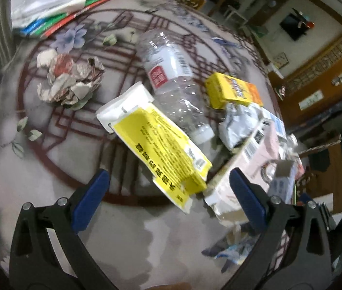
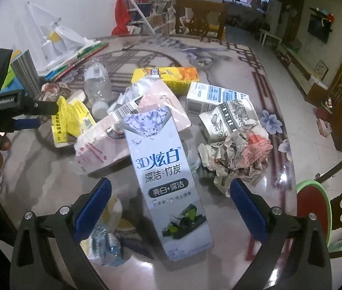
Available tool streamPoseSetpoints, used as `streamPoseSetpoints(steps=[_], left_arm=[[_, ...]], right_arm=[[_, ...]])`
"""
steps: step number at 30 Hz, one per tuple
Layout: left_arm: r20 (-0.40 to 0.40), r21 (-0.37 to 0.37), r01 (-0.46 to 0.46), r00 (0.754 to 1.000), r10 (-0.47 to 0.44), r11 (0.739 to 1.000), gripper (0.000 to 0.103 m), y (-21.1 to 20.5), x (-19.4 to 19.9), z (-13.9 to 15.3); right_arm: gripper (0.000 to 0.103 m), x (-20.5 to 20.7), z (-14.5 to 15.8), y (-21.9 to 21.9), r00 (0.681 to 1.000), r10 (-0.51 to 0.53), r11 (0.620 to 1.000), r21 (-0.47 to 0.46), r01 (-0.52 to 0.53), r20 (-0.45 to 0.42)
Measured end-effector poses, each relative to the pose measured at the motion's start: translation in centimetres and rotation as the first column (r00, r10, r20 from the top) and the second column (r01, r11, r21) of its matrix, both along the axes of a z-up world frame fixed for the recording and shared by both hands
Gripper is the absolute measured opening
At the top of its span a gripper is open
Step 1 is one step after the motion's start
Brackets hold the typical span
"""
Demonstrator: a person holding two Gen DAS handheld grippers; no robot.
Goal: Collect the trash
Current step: 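Grasp the yellow-and-white carton with the left gripper while the right gripper grasps the white toothpaste box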
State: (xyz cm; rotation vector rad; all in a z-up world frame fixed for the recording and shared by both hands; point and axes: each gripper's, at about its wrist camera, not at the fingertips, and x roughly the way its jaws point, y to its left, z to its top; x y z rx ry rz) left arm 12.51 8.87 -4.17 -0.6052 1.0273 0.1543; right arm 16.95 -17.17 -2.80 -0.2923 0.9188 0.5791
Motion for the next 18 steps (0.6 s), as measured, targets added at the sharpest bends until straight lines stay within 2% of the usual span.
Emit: streamPoseSetpoints(steps=[6, 10, 14, 16, 18], left_arm=[[-0.031, -0.011, -0.040, 0.999, 0.039, 0.999, 0.097, 0.1, 1.3, -1.9], [-0.033, -0.015, -0.067, 0.997, 0.066, 0.998, 0.095, 0.4, 1.8, -2.6], [-0.027, 0.000, -0.062, 0.998, 0.062, 0.998, 0.080, 0.3, 2.2, -2.9], [-0.023, 0.007, -0.057, 0.998, 0.057, 0.998, 0.077, 0.2, 2.3, -3.1], [-0.014, 0.013, -0.048, 0.999, 0.048, 0.999, 0.065, 0.1, 2.4, -3.1]], right_arm=[[0.089, 1.2, -1.2, 0.1, 1.000, -0.007, 1.000, -0.014, 0.007, -0.012], [0.082, 1.8, -2.0, 0.5, 1.000, 0.000, 1.000, -0.020, -0.001, -0.028], [0.076, 1.9, -2.9, 1.0, 0.999, 0.013, 0.999, -0.030, -0.014, -0.040], [0.072, 2.0, -3.2, 1.0, 0.999, 0.014, 0.999, -0.029, -0.015, -0.050], [0.064, 2.1, -3.5, 1.0, 0.998, 0.017, 0.999, -0.028, -0.018, -0.061]])
